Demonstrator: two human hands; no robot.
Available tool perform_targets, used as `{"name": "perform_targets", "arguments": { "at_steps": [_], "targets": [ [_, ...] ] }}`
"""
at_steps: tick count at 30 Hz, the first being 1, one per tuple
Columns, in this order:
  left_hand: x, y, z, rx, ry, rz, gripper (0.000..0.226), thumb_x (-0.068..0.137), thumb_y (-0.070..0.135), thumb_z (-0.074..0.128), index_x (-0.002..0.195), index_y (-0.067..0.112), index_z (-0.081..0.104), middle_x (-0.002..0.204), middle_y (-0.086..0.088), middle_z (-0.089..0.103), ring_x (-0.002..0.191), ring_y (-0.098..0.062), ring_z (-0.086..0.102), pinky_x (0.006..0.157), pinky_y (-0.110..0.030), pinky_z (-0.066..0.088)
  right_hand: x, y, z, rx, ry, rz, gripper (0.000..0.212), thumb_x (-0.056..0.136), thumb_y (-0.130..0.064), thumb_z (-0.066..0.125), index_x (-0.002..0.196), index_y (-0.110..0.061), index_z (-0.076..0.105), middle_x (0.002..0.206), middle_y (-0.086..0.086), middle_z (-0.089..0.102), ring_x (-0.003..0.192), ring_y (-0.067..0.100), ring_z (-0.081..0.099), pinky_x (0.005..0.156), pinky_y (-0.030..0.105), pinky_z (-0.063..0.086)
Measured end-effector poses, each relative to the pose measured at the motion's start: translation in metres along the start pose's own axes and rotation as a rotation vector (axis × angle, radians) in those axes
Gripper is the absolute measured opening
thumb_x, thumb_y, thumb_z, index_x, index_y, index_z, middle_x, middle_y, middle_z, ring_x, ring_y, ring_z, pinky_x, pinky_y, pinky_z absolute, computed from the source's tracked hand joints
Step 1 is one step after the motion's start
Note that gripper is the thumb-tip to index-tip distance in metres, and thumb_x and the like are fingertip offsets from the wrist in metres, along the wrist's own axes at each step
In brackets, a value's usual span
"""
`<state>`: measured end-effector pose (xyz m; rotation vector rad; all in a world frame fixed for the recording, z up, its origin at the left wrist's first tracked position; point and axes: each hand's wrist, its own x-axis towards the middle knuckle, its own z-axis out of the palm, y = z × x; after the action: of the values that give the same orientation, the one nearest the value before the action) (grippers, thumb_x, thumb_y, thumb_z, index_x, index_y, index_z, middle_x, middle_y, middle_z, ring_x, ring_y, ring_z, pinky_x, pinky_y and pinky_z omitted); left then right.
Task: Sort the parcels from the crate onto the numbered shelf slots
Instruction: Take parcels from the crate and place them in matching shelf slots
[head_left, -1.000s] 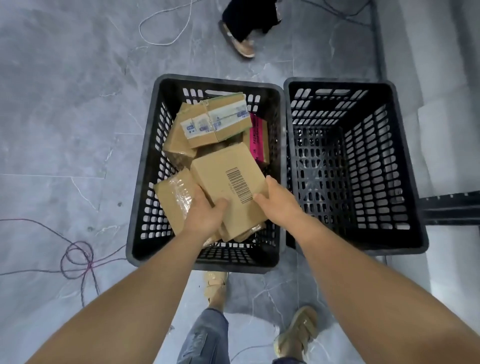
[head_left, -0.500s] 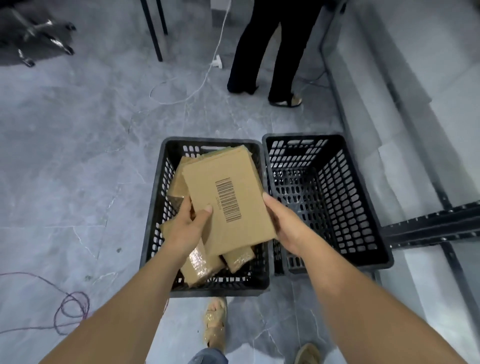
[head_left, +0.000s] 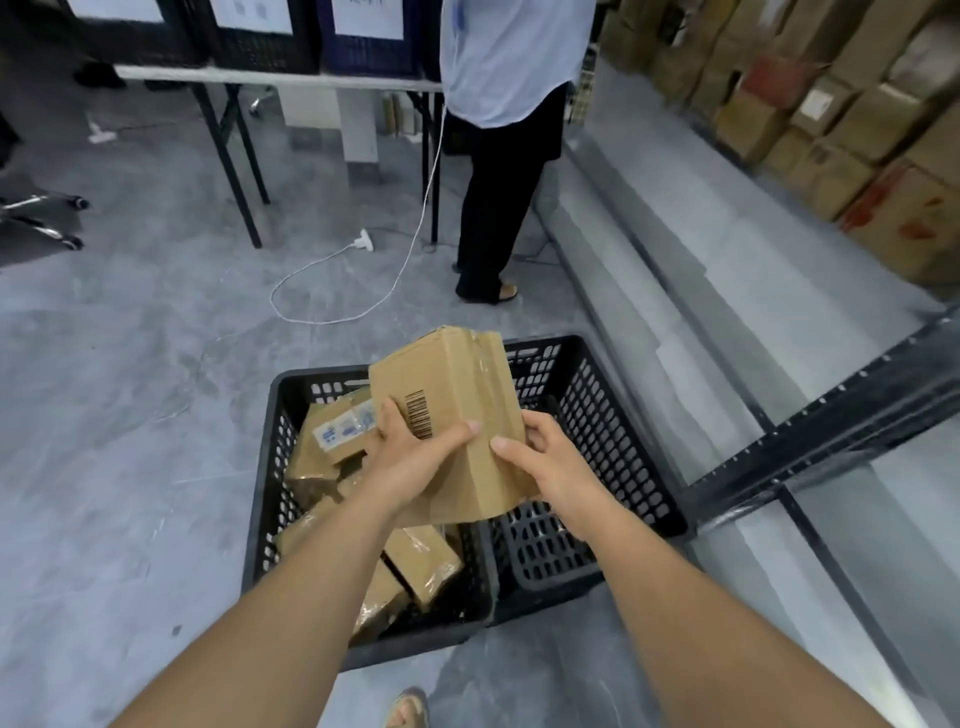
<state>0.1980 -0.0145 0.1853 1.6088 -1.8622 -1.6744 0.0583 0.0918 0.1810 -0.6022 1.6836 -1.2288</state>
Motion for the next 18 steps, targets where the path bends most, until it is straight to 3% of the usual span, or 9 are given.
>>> {"name": "perform_targets", "arguments": {
  "at_steps": [3,7,9,11,14,16,18],
  "targets": [
    [-0.016,0.012,0.014,-0.173,-0.069,0.087,0.114,0.055,0.074,0.069,0.146,0.048,0.006,0.147,0.006,0.034,0.126,-0.024,0.040,0.104,-0.051,0.037,-0.021,-0.003,-0.027,0.096,-0.019,0.016,0.036,0.091,-0.043,0.059,0.122,-0.025,0.056,0.119,-0.002,0.066,0.108,0.019,0.064,0.093,0.048,0.052],
    [-0.045,0.028,0.042,-0.342,-0.238,0.131,0.093,0.066,0.061,0.066,0.146,0.043,0.022,0.137,0.005,0.049,0.118,-0.023,0.052,0.101,-0.050,0.043,-0.053,-0.004,-0.059,0.165,-0.023,-0.001,0.051,0.084,-0.052,0.057,0.128,-0.028,0.055,0.121,0.001,0.066,0.110,0.021,0.063,0.094,0.045,0.051],
    [-0.054,0.036,0.058,-0.398,-0.220,0.160,0.051,0.087,0.041,0.055,0.136,0.034,0.042,0.125,0.003,0.060,0.107,-0.018,0.058,0.090,-0.043,0.049,-0.071,-0.006,-0.070,0.086,-0.004,-0.038,0.040,0.092,-0.047,0.054,0.131,-0.039,0.051,0.120,-0.011,0.065,0.106,0.007,0.063,0.087,0.033,0.054],
    [-0.066,0.044,0.075,-0.398,-0.191,0.171,0.031,0.096,0.024,0.046,0.126,0.032,0.050,0.115,0.005,0.063,0.100,-0.014,0.059,0.076,-0.035,0.049,-0.087,-0.007,-0.083,0.035,0.032,-0.081,0.041,0.097,-0.037,0.051,0.137,-0.044,0.042,0.123,-0.021,0.059,0.102,-0.007,0.059,0.079,0.017,0.051],
    [-0.086,0.052,0.097,-0.376,-0.199,0.219,0.042,0.091,0.028,0.055,0.131,0.035,0.044,0.118,0.009,0.062,0.103,-0.012,0.059,0.083,-0.038,0.051,-0.109,-0.007,-0.102,-0.044,0.073,-0.157,0.053,0.097,-0.034,0.052,0.147,-0.038,0.033,0.141,-0.015,0.047,0.120,-0.001,0.051,0.085,0.010,0.044],
    [-0.097,0.055,0.110,-0.379,-0.208,0.237,0.085,0.075,0.050,0.072,0.144,0.036,0.024,0.130,0.009,0.055,0.112,-0.011,0.056,0.094,-0.039,0.048,-0.122,-0.007,-0.109,-0.125,0.110,-0.214,0.055,0.098,-0.037,0.051,0.148,-0.037,0.030,0.145,-0.016,0.036,0.127,0.000,0.040,0.085,0.004,0.038],
    [-0.109,0.063,0.126,-0.307,-0.173,0.192,0.126,0.058,0.068,0.076,0.148,0.039,-0.007,0.150,0.003,0.035,0.131,-0.019,0.043,0.108,-0.046,0.038,-0.130,-0.004,-0.113,-0.217,0.169,-0.262,0.055,0.098,-0.037,0.049,0.149,-0.038,0.027,0.147,-0.012,0.030,0.132,0.003,0.033,0.100,0.011,0.033]
  ]
}}
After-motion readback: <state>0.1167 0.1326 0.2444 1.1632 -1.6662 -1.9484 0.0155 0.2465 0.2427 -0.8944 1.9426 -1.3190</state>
